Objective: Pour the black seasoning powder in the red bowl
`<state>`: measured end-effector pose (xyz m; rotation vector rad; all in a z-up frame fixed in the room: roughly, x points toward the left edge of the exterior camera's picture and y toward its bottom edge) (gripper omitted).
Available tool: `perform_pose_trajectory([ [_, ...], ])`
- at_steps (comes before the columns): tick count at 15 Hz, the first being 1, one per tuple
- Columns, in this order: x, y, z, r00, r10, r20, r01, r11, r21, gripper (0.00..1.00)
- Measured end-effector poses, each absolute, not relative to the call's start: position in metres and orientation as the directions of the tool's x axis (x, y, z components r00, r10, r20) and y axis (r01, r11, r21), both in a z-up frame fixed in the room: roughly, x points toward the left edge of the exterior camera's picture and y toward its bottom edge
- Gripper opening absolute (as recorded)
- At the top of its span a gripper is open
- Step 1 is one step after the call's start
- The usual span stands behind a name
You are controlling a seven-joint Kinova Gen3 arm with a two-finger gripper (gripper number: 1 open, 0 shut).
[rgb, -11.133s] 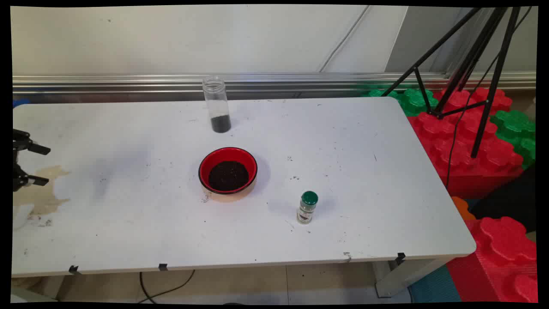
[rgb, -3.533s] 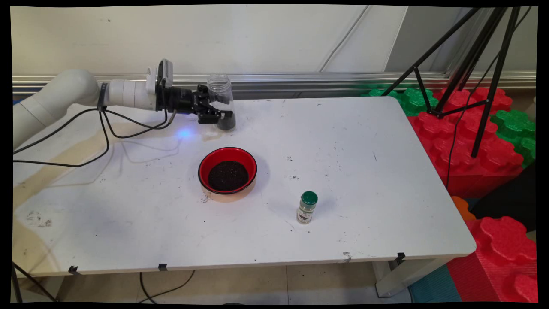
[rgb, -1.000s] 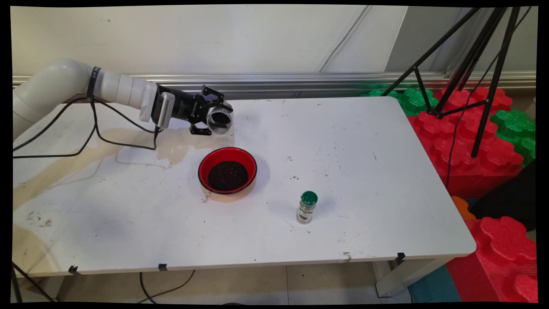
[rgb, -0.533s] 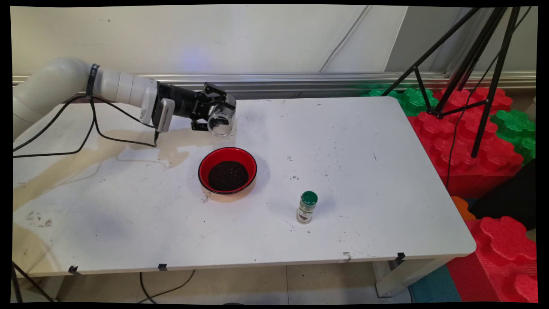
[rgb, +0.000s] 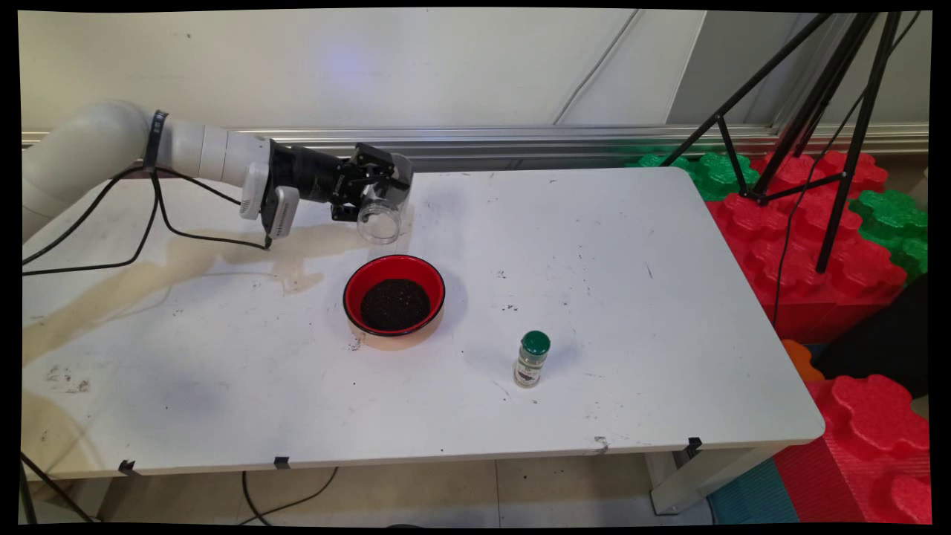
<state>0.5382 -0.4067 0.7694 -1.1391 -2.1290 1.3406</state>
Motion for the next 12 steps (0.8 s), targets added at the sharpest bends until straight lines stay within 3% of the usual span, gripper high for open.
perform_pose_trajectory([
  [12,0.529,-0.388,0.774,-0.495,0.813,-0.307,0.528,0.002,-0.849,0.0],
])
